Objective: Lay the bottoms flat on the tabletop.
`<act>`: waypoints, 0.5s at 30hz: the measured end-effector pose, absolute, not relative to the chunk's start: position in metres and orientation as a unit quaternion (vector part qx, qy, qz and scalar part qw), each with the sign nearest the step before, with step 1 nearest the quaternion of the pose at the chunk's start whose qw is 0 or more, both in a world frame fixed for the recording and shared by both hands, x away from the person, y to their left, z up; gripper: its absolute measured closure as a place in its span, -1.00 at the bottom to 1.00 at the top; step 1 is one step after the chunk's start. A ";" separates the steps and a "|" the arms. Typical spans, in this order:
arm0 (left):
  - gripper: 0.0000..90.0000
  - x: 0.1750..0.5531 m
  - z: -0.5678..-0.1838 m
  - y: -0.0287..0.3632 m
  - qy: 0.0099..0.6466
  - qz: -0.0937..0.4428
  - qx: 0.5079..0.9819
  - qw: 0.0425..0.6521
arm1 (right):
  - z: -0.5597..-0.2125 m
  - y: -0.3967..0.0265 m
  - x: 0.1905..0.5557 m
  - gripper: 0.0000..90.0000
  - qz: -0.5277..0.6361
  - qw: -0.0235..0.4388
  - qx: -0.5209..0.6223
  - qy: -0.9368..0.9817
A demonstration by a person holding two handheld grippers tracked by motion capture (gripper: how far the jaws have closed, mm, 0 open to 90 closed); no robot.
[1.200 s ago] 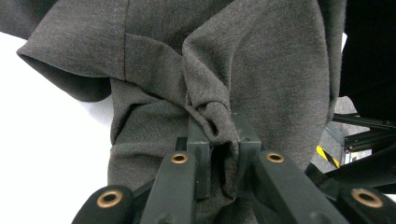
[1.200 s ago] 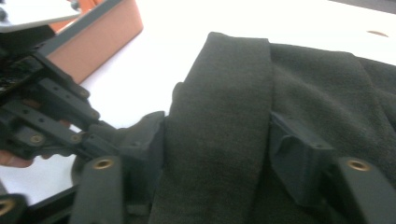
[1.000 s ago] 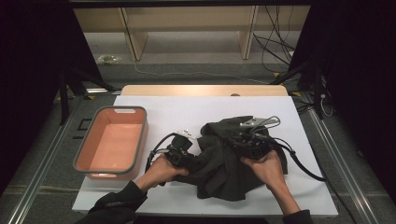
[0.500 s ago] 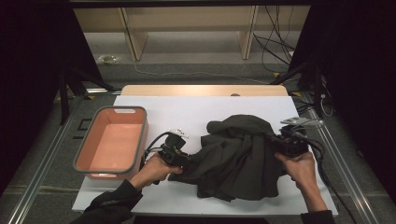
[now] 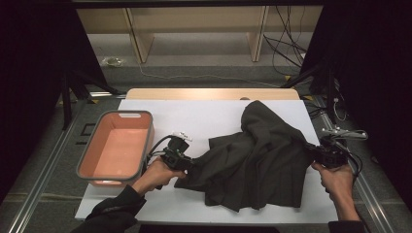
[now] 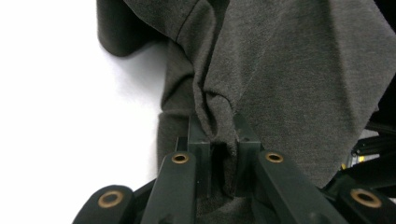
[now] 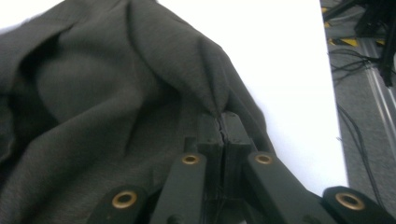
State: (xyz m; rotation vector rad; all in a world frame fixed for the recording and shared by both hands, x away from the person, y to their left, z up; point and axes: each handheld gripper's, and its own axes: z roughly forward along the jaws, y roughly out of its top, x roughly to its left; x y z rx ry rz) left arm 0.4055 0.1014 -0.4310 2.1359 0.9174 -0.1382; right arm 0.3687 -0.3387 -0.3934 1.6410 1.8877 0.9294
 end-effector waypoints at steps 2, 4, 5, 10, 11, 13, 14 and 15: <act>0.80 0.407 -0.429 0.106 0.366 -0.052 0.839 0.399 | -0.395 -0.342 0.367 0.98 0.332 0.237 0.600 0.688; 0.80 0.408 -0.427 0.109 0.368 -0.049 0.837 0.401 | -0.397 -0.347 0.365 0.98 0.332 0.234 0.606 0.684; 0.81 0.408 -0.426 0.111 0.370 -0.047 0.836 0.404 | -0.397 -0.349 0.364 0.98 0.331 0.232 0.609 0.682; 0.81 0.406 -0.421 0.118 0.376 -0.037 0.831 0.408 | -0.403 -0.352 0.359 0.97 0.323 0.225 0.611 0.687; 0.82 0.405 -0.420 0.120 0.375 -0.036 0.832 0.407 | -0.404 -0.352 0.357 0.97 0.323 0.223 0.612 0.687; 0.82 0.402 -0.420 0.122 0.374 -0.032 0.833 0.406 | -0.405 -0.354 0.354 0.97 0.324 0.220 0.613 0.686; 0.82 0.402 -0.420 0.124 0.373 -0.032 0.835 0.403 | -0.406 -0.355 0.351 0.97 0.322 0.217 0.615 0.686; 0.82 0.400 -0.421 0.126 0.372 -0.031 0.836 0.402 | -0.406 -0.355 0.350 0.97 0.321 0.217 0.616 0.686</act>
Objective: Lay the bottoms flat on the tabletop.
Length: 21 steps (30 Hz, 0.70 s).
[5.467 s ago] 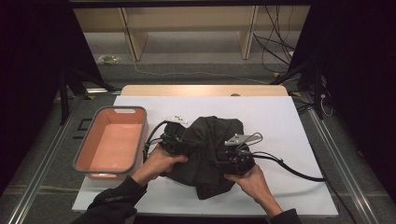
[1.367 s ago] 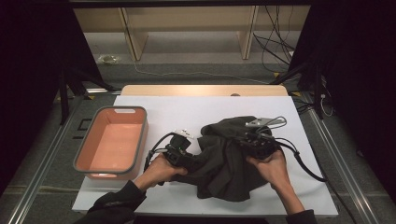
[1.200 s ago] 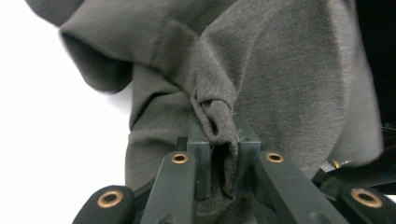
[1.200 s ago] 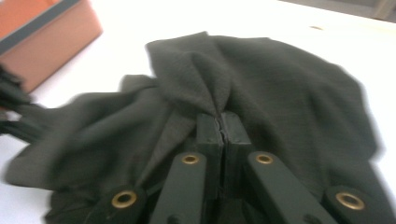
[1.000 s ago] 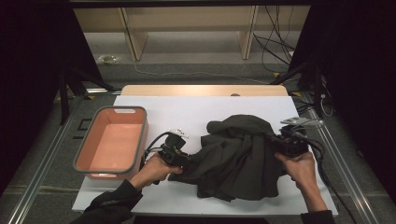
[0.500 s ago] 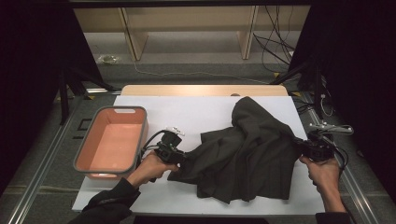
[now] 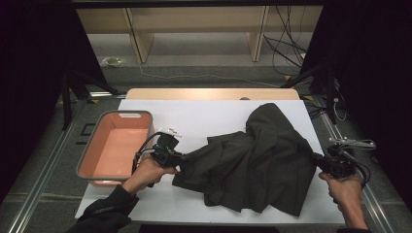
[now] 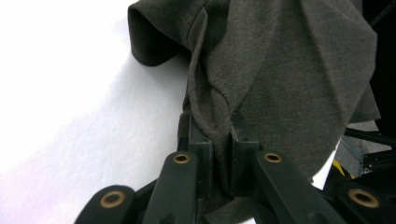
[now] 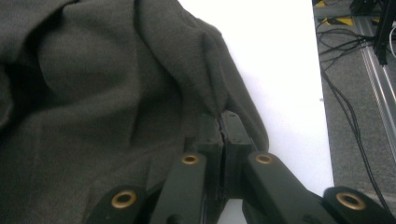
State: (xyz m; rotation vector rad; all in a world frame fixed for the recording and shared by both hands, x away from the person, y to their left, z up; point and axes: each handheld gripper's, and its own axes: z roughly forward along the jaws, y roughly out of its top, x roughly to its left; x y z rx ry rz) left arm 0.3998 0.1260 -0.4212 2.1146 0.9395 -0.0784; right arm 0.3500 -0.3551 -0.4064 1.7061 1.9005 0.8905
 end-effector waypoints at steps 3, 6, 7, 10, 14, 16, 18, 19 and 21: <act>0.83 0.396 -0.424 0.131 0.376 -0.028 0.836 0.398 | -0.409 -0.356 0.344 0.97 0.317 0.211 0.614 0.692; 0.83 0.392 -0.428 0.138 0.379 -0.027 0.837 0.393 | -0.411 -0.355 0.339 0.97 0.313 0.204 0.611 0.698; 0.83 0.391 -0.429 0.141 0.380 -0.025 0.839 0.389 | -0.413 -0.354 0.337 0.97 0.312 0.203 0.607 0.702; 0.83 0.389 -0.434 0.151 0.384 -0.028 0.840 0.382 | -0.416 -0.349 0.331 0.97 0.306 0.193 0.602 0.712; 0.82 0.387 -0.442 0.151 0.385 -0.038 0.844 0.371 | -0.421 -0.344 0.325 0.97 0.293 0.185 0.592 0.728; 0.76 0.386 -0.443 0.147 0.386 -0.039 0.844 0.370 | -0.422 -0.342 0.325 0.96 0.291 0.182 0.591 0.730; 0.62 0.388 -0.441 0.145 0.387 -0.042 0.844 0.370 | -0.422 -0.342 0.325 0.94 0.292 0.183 0.590 0.731; 0.55 0.389 -0.438 0.146 0.387 -0.041 0.842 0.373 | -0.422 -0.342 0.326 0.92 0.293 0.183 0.589 0.730; 0.33 0.392 -0.431 0.147 0.394 -0.037 0.835 0.383 | -0.420 -0.342 0.327 0.76 0.300 0.185 0.589 0.727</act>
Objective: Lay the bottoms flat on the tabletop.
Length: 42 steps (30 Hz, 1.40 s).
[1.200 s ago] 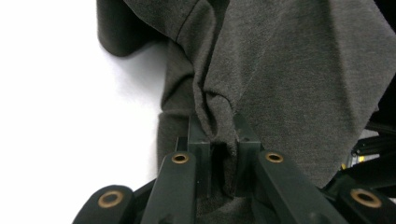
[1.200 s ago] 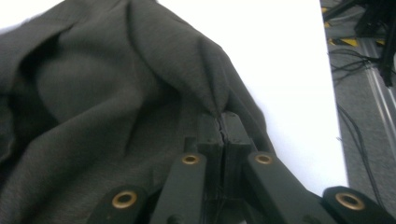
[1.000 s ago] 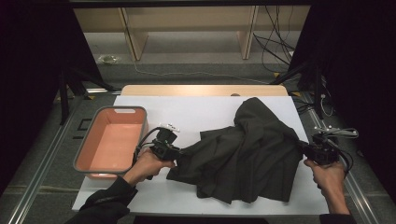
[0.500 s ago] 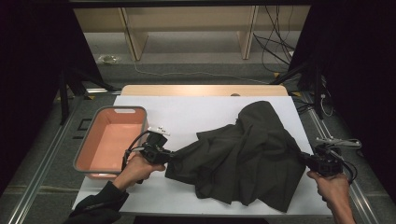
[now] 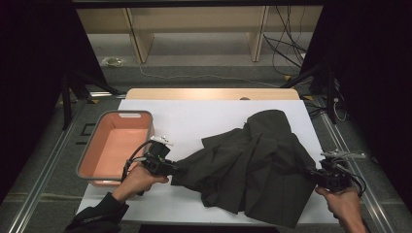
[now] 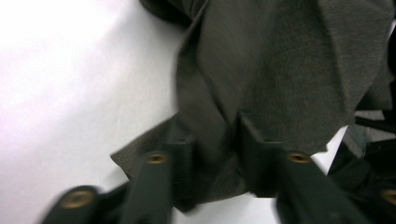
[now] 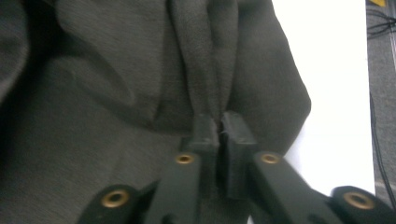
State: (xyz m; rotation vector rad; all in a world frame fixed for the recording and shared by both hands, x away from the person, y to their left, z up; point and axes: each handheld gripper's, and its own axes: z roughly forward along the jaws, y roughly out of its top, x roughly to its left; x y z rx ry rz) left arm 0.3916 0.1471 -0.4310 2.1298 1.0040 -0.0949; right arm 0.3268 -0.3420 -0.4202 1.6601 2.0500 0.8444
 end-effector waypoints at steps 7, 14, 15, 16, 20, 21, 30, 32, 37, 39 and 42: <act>-0.02 0.406 -0.400 0.134 0.387 -0.008 0.829 0.404 | -0.408 -0.342 0.340 0.17 0.335 0.196 0.571 0.723; -0.15 0.425 -0.382 0.117 0.387 0.022 0.827 0.407 | -0.408 -0.335 0.360 -0.03 0.329 0.197 0.569 0.728; -0.16 0.429 -0.381 0.115 0.387 0.022 0.827 0.407 | -0.409 -0.336 0.362 -0.05 0.328 0.196 0.568 0.729; -0.19 0.433 -0.382 0.112 0.391 0.017 0.825 0.408 | -0.409 -0.336 0.365 -0.06 0.328 0.195 0.569 0.728; -0.22 0.444 -0.398 0.100 0.397 0.002 0.832 0.388 | -0.411 -0.335 0.377 -0.12 0.326 0.185 0.572 0.729; -0.24 0.445 -0.403 0.096 0.398 -0.003 0.833 0.383 | -0.412 -0.335 0.379 -0.13 0.327 0.183 0.572 0.729; 0.48 0.439 -0.438 0.073 0.365 -0.063 0.867 0.332 | -0.425 -0.329 0.402 -0.15 0.305 0.163 0.577 0.740; 0.66 0.438 -0.444 0.071 0.367 -0.066 0.869 0.325 | -0.431 -0.327 0.406 -0.15 0.289 0.159 0.577 0.747; 0.92 0.435 -0.457 0.071 0.365 -0.068 0.871 0.320 | -0.439 -0.325 0.407 -0.01 0.272 0.150 0.580 0.753; 0.93 0.433 -0.459 0.073 0.363 -0.067 0.872 0.321 | -0.442 -0.326 0.406 0.22 0.267 0.141 0.582 0.755; 0.94 0.429 -0.462 0.075 0.357 -0.065 0.875 0.320 | -0.445 -0.326 0.401 0.67 0.271 0.126 0.584 0.755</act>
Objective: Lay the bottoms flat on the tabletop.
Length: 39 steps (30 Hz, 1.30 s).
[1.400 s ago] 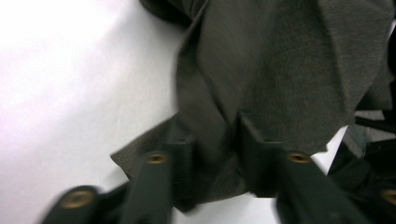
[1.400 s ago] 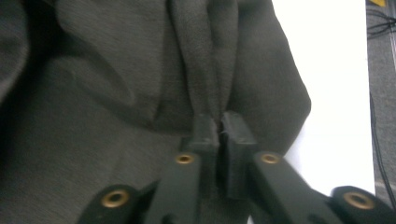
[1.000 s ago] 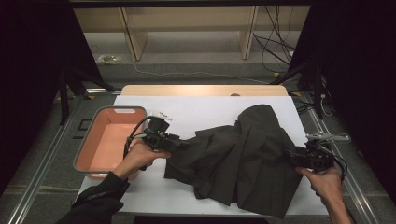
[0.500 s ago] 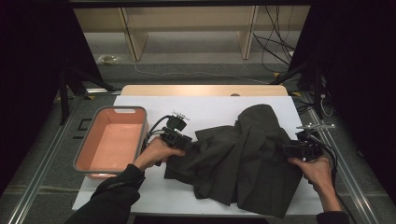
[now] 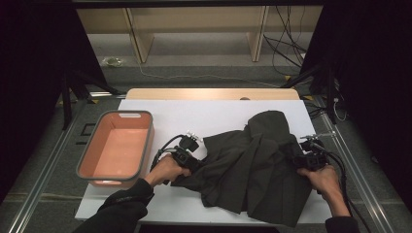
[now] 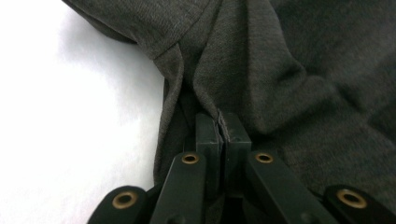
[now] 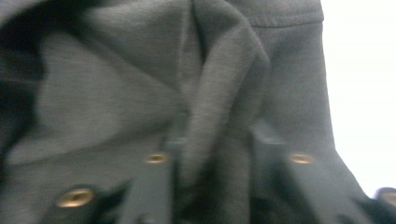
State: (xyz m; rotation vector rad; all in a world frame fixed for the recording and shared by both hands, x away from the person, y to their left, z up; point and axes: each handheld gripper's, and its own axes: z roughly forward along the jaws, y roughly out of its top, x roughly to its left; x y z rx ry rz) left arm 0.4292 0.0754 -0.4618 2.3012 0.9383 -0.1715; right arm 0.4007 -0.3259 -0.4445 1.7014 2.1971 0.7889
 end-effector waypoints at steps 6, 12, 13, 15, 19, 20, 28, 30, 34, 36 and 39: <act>0.94 0.422 -0.460 0.086 0.353 -0.062 0.876 0.324 | -0.449 -0.321 0.382 0.90 0.243 0.100 0.583 0.769; 0.95 0.413 -0.457 0.096 0.345 -0.062 0.878 0.327 | -0.451 -0.315 0.357 0.91 0.224 0.083 0.573 0.784; 0.95 0.411 -0.456 0.098 0.344 -0.061 0.878 0.328 | -0.450 -0.315 0.352 0.91 0.224 0.081 0.571 0.786; 0.95 0.408 -0.454 0.101 0.343 -0.060 0.877 0.331 | -0.449 -0.314 0.343 0.91 0.225 0.076 0.569 0.787; 0.95 0.399 -0.451 0.108 0.338 -0.061 0.877 0.336 | -0.447 -0.314 0.331 0.90 0.231 0.071 0.560 0.792; 0.95 0.397 -0.451 0.110 0.339 -0.063 0.876 0.338 | -0.447 -0.314 0.329 0.90 0.233 0.071 0.559 0.792; 0.92 0.394 -0.456 0.111 0.342 -0.083 0.873 0.339 | -0.435 -0.318 0.332 0.19 0.267 0.101 0.561 0.777; 0.85 0.396 -0.454 0.112 0.346 -0.079 0.870 0.342 | -0.427 -0.319 0.334 0.07 0.288 0.117 0.560 0.768; 0.72 0.400 -0.444 0.116 0.358 -0.063 0.859 0.361 | -0.412 -0.325 0.340 -0.02 0.315 0.139 0.557 0.756; 0.61 0.402 -0.438 0.119 0.364 -0.055 0.853 0.369 | -0.405 -0.331 0.342 -0.03 0.327 0.151 0.565 0.742; 0.50 0.408 -0.431 0.121 0.377 -0.038 0.843 0.382 | -0.400 -0.341 0.346 -0.01 0.330 0.164 0.577 0.729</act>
